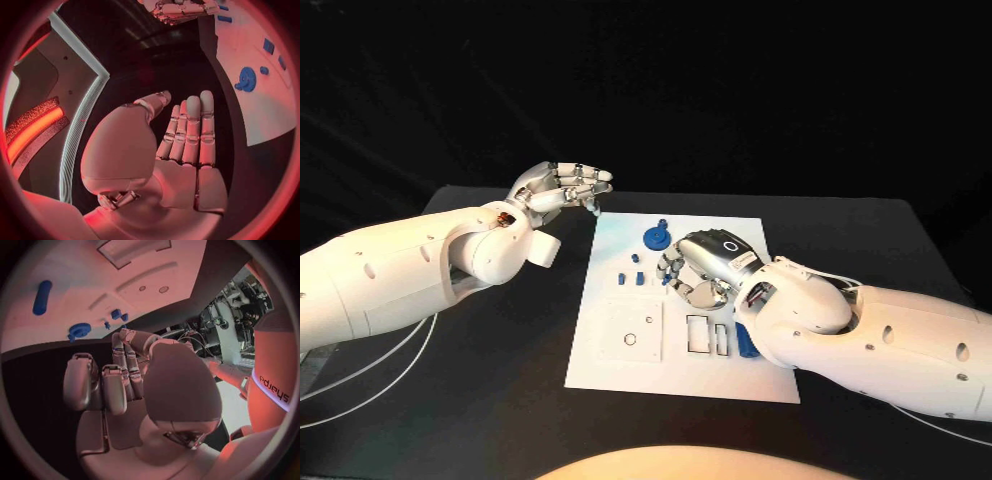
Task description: Assemble the parts on the task board
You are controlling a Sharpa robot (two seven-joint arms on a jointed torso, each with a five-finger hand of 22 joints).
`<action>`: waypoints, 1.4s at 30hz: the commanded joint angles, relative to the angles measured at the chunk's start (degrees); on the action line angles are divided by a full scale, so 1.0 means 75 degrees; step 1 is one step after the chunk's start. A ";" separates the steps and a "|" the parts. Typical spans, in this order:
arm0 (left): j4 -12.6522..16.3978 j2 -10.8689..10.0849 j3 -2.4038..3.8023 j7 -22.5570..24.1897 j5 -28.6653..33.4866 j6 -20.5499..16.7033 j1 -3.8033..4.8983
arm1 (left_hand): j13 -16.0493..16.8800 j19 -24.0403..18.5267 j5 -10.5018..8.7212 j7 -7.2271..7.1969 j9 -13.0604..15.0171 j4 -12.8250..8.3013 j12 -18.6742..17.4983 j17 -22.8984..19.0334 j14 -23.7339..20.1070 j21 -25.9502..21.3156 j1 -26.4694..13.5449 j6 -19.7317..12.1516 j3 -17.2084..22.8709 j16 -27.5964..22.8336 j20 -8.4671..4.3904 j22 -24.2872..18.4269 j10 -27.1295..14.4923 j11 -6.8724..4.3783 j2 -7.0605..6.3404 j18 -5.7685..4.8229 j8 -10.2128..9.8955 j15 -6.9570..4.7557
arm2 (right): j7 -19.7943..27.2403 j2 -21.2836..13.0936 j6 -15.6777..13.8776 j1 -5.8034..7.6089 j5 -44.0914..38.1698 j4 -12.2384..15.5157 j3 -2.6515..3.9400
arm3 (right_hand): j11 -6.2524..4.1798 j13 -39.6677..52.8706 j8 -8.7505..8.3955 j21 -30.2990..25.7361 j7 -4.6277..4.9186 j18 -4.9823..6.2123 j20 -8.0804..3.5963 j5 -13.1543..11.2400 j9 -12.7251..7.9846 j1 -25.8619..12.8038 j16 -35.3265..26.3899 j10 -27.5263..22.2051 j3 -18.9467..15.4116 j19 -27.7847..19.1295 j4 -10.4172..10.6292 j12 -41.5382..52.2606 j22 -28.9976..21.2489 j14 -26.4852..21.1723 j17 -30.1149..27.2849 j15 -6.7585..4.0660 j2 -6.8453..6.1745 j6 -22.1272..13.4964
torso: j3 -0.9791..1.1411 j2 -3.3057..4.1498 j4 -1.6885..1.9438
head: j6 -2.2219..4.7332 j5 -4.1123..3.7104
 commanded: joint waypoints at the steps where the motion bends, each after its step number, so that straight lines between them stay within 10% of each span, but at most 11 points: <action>1: 0.0014 0.0038 0.0007 0.0034 0.0038 -0.0014 0.0003 | -0.0009 0.0018 0.0025 -0.0003 -0.0010 0.0002 -0.0024 -0.0012 -0.0052 -0.0030 0.0075 -0.0048 -0.0053 -0.0030 0.0053 -0.0007 -0.0055 0.0011 -0.0018 0.0037 -0.0028 -0.0021 | 0.0155 0.0162 0.0003 -0.0148 -0.0195 -0.0117 -0.0026 | -0.0255 -0.0003 0.0025 0.0015 -0.0017 -0.0151 0.0017 0.0018 0.0007 -0.0038 0.0033 0.0287 -0.0010 0.0035 -0.0043 0.0000 0.0972 0.0451 0.0282 -0.0065 0.0017 0.0049 | 0.0008 0.0013 0.0001 | -0.0087 0.0157; 13: 0.0012 0.0126 0.0006 0.0005 0.0036 0.0011 0.0004 | -0.0011 0.0017 0.0024 0.0004 -0.0014 0.0005 -0.0021 -0.0018 -0.0057 -0.0039 0.0072 -0.0063 -0.0065 -0.0032 0.0059 -0.0012 -0.0072 0.0018 -0.0021 0.0036 -0.0034 -0.0014 | 0.0222 0.0554 0.0054 -0.0513 -0.0221 -0.0327 -0.0082 | -0.0252 -0.0004 0.0021 -0.0011 -0.0012 -0.0146 0.0016 0.0018 0.0007 -0.0046 0.0023 0.0286 -0.0005 0.0023 -0.0050 -0.0009 0.0962 0.0447 0.0262 -0.0064 0.0018 0.0045 | 0.0015 0.0014 0.0001 | -0.0210 0.0345; 42: -0.0006 0.0145 0.0006 -0.0029 0.0012 0.0073 0.0004 | -0.0012 0.0013 0.0028 0.0008 -0.0015 0.0009 -0.0013 -0.0028 -0.0069 -0.0054 0.0076 -0.0069 -0.0076 -0.0036 0.0068 -0.0020 -0.0095 0.0024 -0.0013 0.0036 -0.0033 -0.0005 | 0.0232 0.0673 0.0477 -0.0632 -0.0202 -0.0551 -0.0176 | -0.0244 -0.0005 0.0009 -0.0021 -0.0002 -0.0144 0.0017 0.0014 0.0008 -0.0078 0.0022 0.0283 0.0005 0.0018 -0.0065 -0.0038 0.0963 0.0447 0.0258 -0.0059 0.0025 0.0032 | 0.0011 0.0013 0.0001 | -0.0361 0.0408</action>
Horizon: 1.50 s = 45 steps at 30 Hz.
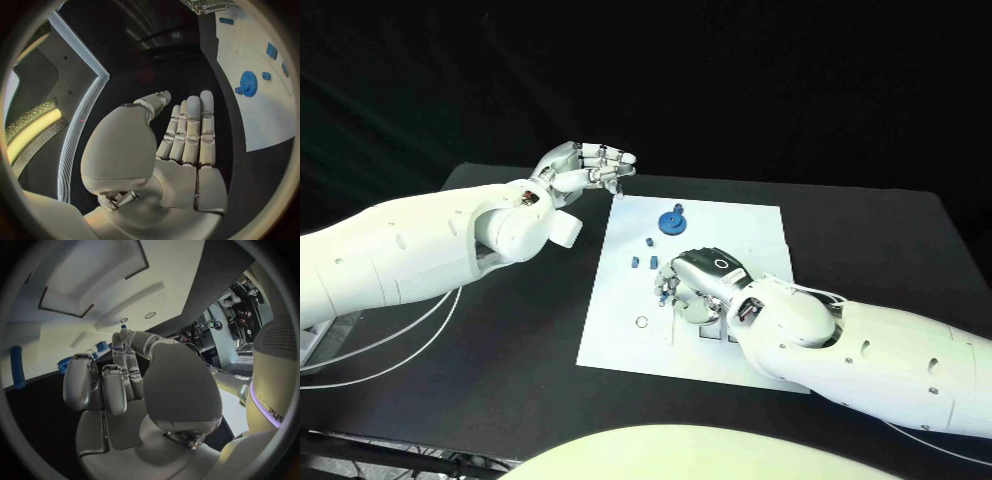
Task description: Assemble the parts on the task board
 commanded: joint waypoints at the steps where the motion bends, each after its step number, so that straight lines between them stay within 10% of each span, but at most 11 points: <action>1: 0.0009 0.0008 0.0007 0.0026 0.0011 0.0076 0.0004 | -0.0006 -0.0016 0.0028 0.0009 -0.0010 0.0009 -0.0013 -0.0011 -0.0069 -0.0026 0.0076 -0.0070 -0.0033 -0.0036 0.0039 -0.0011 -0.0068 -0.0002 -0.0013 0.0036 -0.0033 -0.0005 | 0.0088 0.0017 0.0194 -0.0018 -0.0096 -0.0005 -0.0005 | -0.0229 0.0002 0.0036 -0.0021 0.0013 -0.0144 0.0016 0.0020 0.0012 -0.0057 0.0022 0.0267 -0.0007 0.0018 -0.0036 0.0005 0.0959 0.0446 0.0261 -0.0060 0.0049 0.0047 | -0.0002 -0.0001 0.0002 | -0.0015 0.0011; 45: 0.0019 -0.0022 0.0007 -0.0008 -0.0001 0.0088 0.0005 | -0.0006 -0.0018 0.0034 0.0012 -0.0008 0.0005 0.0007 -0.0025 -0.0083 -0.0042 0.0102 -0.0068 -0.0037 -0.0038 0.0046 -0.0019 -0.0086 0.0001 0.0011 0.0039 -0.0024 -0.0002 | -0.0054 0.0245 0.0785 -0.0069 -0.0336 -0.0188 -0.0070 | -0.0205 0.0001 0.0007 -0.0042 0.0044 -0.0142 0.0031 0.0021 0.0020 -0.0172 0.0036 0.0244 -0.0032 0.0003 -0.0066 -0.0078 0.0966 0.0451 0.0278 -0.0039 0.0048 0.0006 | -0.0005 -0.0004 0.0002 | -0.0093 0.0027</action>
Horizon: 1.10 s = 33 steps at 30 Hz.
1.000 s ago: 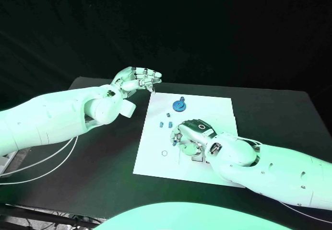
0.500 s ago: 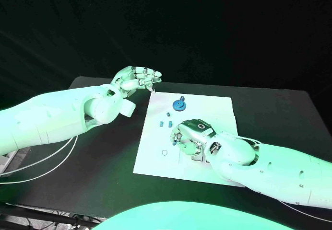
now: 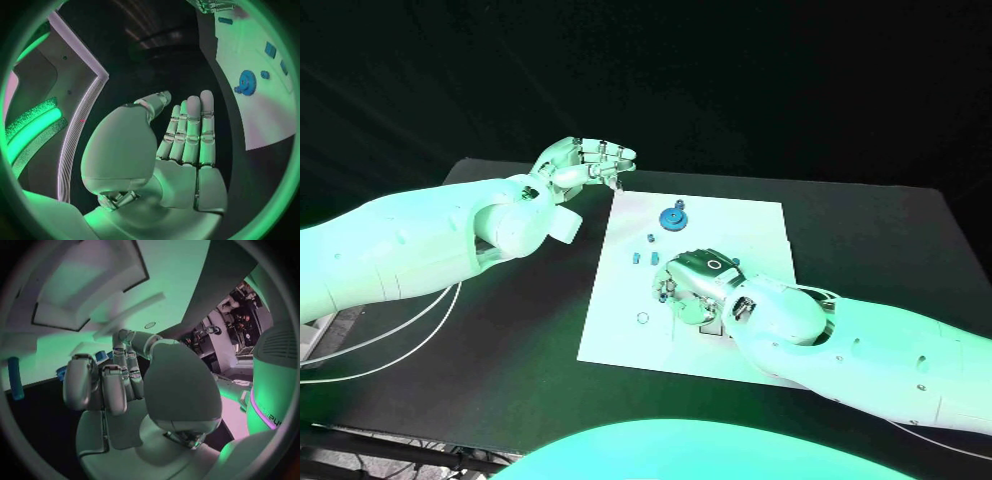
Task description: Assemble the parts on the task board
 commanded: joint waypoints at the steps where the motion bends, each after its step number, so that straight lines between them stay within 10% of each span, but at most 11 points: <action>1: 0.0020 0.0006 0.0007 0.0029 0.0004 0.0085 0.0005 | -0.0007 -0.0017 0.0034 0.0012 -0.0010 0.0004 0.0007 -0.0007 -0.0028 -0.0042 0.0071 -0.0068 -0.0038 -0.0038 0.0047 -0.0012 -0.0032 0.0001 -0.0020 0.0040 -0.0024 -0.0002 | 0.0020 0.0030 0.0408 -0.0024 -0.0096 0.0001 -0.0025 | -0.0175 0.0005 0.0024 -0.0049 0.0048 -0.0141 0.0034 -0.0008 0.0018 -0.0140 0.0041 0.0206 -0.0024 -0.0001 -0.0049 -0.0049 0.0969 0.0453 0.0283 -0.0034 0.0031 -0.0007 | -0.0002 -0.0004 -0.0001 | -0.0005 0.0001; 13: 0.0022 -0.0010 0.0007 0.0011 0.0004 0.0091 0.0006 | -0.0007 -0.0017 0.0034 0.0012 -0.0010 0.0004 0.0012 -0.0010 -0.0031 -0.0046 0.0074 -0.0068 -0.0041 -0.0038 0.0048 -0.0014 -0.0036 0.0002 -0.0018 0.0040 -0.0023 -0.0001 | -0.0183 -0.0042 0.0158 -0.0025 0.0006 -0.0031 -0.0040 | 0.0144 -0.0239 -0.0415 -0.0799 0.0254 -0.0013 0.0287 0.0263 -0.0104 -0.0907 -0.0153 -0.0823 -0.0491 -0.0279 0.0217 -0.0546 0.0659 0.0352 -0.0074 0.0239 -0.0386 -0.0712 | 0.0003 -0.0004 -0.0006 | -0.0012 -0.0002; 33: -0.0008 -0.0022 0.0007 -0.0020 0.0004 0.0148 0.0005 | -0.0008 -0.0019 0.0033 0.0014 -0.0010 0.0006 0.0016 -0.0014 -0.0037 -0.0050 0.0075 -0.0068 -0.0046 -0.0039 0.0050 -0.0016 -0.0041 0.0003 -0.0016 0.0040 -0.0021 0.0001 | -0.0226 -0.0904 -0.0679 0.0184 0.0368 0.0704 0.0077 | 0.0181 -0.0316 -0.0479 -0.0846 0.0255 -0.0009 0.0324 0.0314 -0.0121 -0.0840 -0.0167 -0.1131 -0.0568 -0.0259 0.0178 -0.0512 0.0635 0.0342 -0.0101 0.0270 -0.0438 -0.0799 | -0.0002 -0.0015 -0.0016 | 0.0104 -0.0090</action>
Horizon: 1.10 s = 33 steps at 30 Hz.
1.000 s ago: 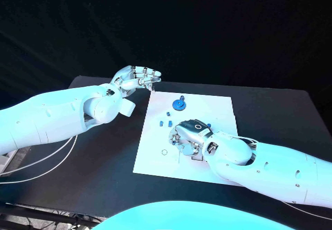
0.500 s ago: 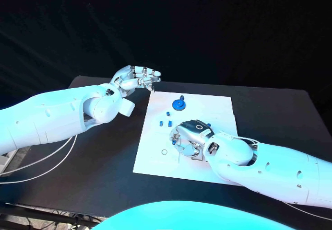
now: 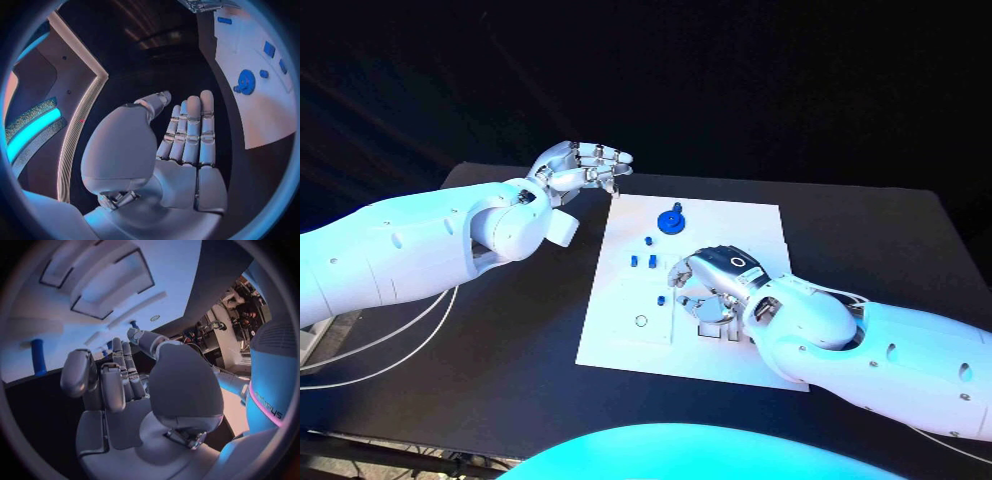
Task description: Assemble the parts on the task board
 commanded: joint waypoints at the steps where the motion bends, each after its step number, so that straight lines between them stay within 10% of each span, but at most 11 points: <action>1: 0.0012 -0.0003 0.0007 0.0028 0.0005 0.0134 0.0005 | -0.0009 -0.0020 0.0030 -0.0013 -0.0010 0.0008 0.0020 -0.0011 -0.0043 -0.0055 0.0074 -0.0042 -0.0052 -0.0040 0.0053 -0.0013 -0.0049 0.0006 -0.0014 0.0039 -0.0020 0.0003 | -0.0027 -0.0221 -0.0268 0.0103 0.0335 0.0146 0.0057 | -0.0010 -0.0008 -0.0054 0.0024 -0.0005 -0.0011 0.0051 0.0057 -0.0006 0.0003 -0.0005 -0.0051 -0.0052 0.0023 0.0004 0.0046 0.0634 0.0359 0.0010 0.0067 -0.0065 -0.0060 | -0.0006 -0.0007 -0.0012 | 0.0054 -0.0050; 9: 0.0014 -0.0027 0.0007 0.0029 0.0005 0.0167 0.0004 | -0.0010 -0.0021 0.0028 -0.0013 -0.0010 0.0009 0.0021 -0.0012 -0.0045 -0.0058 0.0073 -0.0042 -0.0055 -0.0041 0.0053 -0.0014 -0.0055 0.0007 -0.0016 0.0039 -0.0019 0.0005 | 0.0078 -0.1013 0.0158 0.0630 0.1262 0.0267 0.0195 | 0.0040 -0.0070 -0.0199 -0.0072 0.0036 0.0001 0.0082 -0.0004 -0.0061 -0.0001 0.0009 -0.0378 -0.0346 0.0015 0.0034 0.0073 0.0597 0.0363 0.0009 0.0118 -0.0132 -0.0289 | -0.0007 -0.0010 -0.0014 | 0.0189 -0.0184; 14: 0.0016 -0.0035 0.0007 0.0032 0.0005 0.0207 0.0003 | -0.0010 -0.0021 0.0028 -0.0013 -0.0010 0.0009 0.0021 -0.0012 -0.0045 -0.0058 0.0073 -0.0042 -0.0055 -0.0041 0.0053 -0.0014 -0.0055 0.0007 -0.0016 0.0039 -0.0019 0.0005 | 0.0112 -0.1248 0.0409 0.0784 0.1441 0.0126 0.0217 | 0.0080 -0.0159 -0.0426 -0.0437 0.0054 0.0045 0.0134 -0.0175 -0.0188 0.0593 -0.0040 -0.0971 -0.2527 -0.0028 0.0509 0.0494 0.0449 0.0324 -0.0117 0.0148 0.0273 -0.0598 | 0.0003 0.0004 -0.0013 | 0.0261 -0.0234; 17: 0.0014 -0.0036 0.0007 0.0036 0.0004 0.0217 0.0003 | -0.0010 -0.0021 0.0028 -0.0013 -0.0010 0.0009 0.0021 -0.0012 -0.0045 -0.0058 0.0073 -0.0042 -0.0055 -0.0041 0.0053 -0.0014 -0.0055 0.0007 -0.0016 0.0039 -0.0019 0.0005 | 0.0112 -0.1285 0.0535 0.0814 0.1360 0.0026 0.0221 | 0.0092 -0.0187 -0.0461 -0.0515 0.0045 0.0052 0.0139 -0.0167 -0.0230 0.0942 -0.0044 -0.1144 -0.3068 -0.0027 0.0777 0.0690 0.0429 0.0319 -0.0137 0.0160 0.0365 -0.0602 | 0.0005 0.0009 -0.0007 | 0.0270 -0.0257; 33: 0.0008 -0.0047 0.0007 0.0034 0.0002 0.0224 0.0002 | -0.0010 -0.0021 0.0028 -0.0013 -0.0010 0.0009 0.0021 -0.0012 -0.0045 -0.0058 0.0073 -0.0042 -0.0055 -0.0041 0.0053 -0.0014 -0.0055 0.0007 -0.0016 0.0039 -0.0019 0.0005 | 0.0065 -0.1115 0.1211 0.0809 0.1136 -0.0322 0.0206 | 0.0028 -0.0190 -0.0445 -0.0374 -0.0003 0.0021 0.0106 -0.0162 -0.0279 0.1429 0.0013 -0.1034 -0.3243 0.0078 0.1178 0.1136 0.0520 0.0345 -0.0062 0.0112 0.0471 -0.0458 | -0.0005 0.0011 0.0012 | 0.0249 -0.0280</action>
